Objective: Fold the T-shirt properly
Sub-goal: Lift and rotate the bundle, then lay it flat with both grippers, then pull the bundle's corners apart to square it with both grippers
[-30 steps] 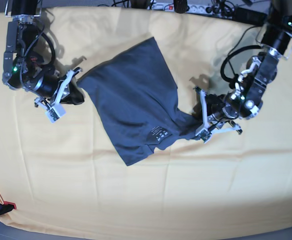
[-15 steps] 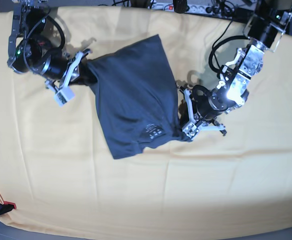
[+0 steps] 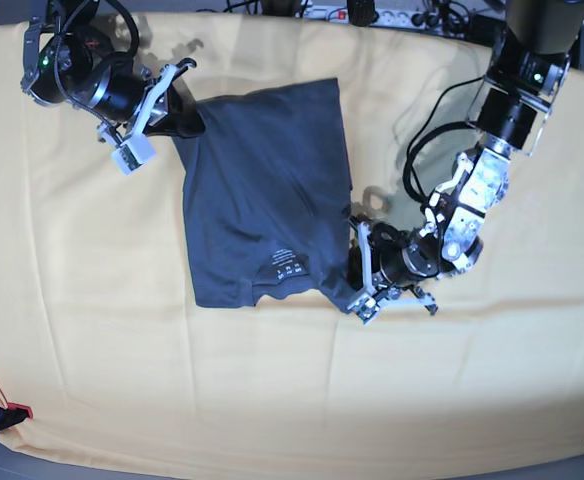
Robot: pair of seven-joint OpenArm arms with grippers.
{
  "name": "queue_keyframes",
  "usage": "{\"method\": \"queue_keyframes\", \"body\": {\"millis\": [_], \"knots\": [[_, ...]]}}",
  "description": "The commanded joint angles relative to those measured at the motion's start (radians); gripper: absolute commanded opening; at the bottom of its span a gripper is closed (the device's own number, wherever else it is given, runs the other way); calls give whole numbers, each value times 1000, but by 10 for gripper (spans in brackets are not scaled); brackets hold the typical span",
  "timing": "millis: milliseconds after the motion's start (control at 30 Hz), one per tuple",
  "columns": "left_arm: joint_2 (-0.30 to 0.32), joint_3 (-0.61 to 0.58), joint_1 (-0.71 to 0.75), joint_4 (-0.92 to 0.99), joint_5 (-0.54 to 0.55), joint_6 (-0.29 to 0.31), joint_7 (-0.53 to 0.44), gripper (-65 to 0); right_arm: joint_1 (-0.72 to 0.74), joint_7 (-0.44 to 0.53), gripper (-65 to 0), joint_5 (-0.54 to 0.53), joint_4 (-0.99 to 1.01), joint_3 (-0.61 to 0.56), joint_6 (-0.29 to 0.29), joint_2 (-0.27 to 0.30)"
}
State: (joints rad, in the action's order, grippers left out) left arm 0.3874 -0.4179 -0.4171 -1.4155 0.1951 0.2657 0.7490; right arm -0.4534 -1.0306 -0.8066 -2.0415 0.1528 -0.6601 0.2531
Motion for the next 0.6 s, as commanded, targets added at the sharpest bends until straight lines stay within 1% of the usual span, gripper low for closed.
{"method": "queue_keyframes", "body": {"millis": [0,67,100,133,200,233,267,300,333,367,467,533,567], "knots": [[11,8,-47,-62,5,-4,24,-650,2,20,-650,6,-50,21,7,10],[33,8,-61,-158,9,-4,143,-650,3,28,-650,44,-120,63,34,10],[47,9,-65,-208,29,-4,189,-650,3,45,-650,50,-157,89,42,10],[64,9,-68,-254,72,-6,219,-650,2,71,-650,48,-190,113,43,10],[95,9,-68,-311,186,-29,224,-650,5,137,-650,48,-229,139,33,10],[100,9,-68,-325,249,-32,224,-650,8,165,-650,44,-231,142,14,10],[97,9,-67,-333,311,-24,224,-650,9,178,-650,40,-227,140,-15,10],[92,9,-61,-335,362,4,219,-650,8,179,-650,24,-222,134,-38,10],[82,9,-52,-333,389,42,217,-650,8,176,-650,9,-215,124,-38,10],[72,9,-39,-330,404,66,217,-650,8,170,-650,-5,-205,108,-38,10],[47,9,6,-318,452,115,216,-650,34,169,-650,-3,-166,30,-38,10],[31,9,36,-312,447,142,208,-650,64,155,-650,14,-132,-27,-38,10],[27,9,53,-311,435,143,201,-650,72,156,-650,40,-110,-53,-38,10]]}}
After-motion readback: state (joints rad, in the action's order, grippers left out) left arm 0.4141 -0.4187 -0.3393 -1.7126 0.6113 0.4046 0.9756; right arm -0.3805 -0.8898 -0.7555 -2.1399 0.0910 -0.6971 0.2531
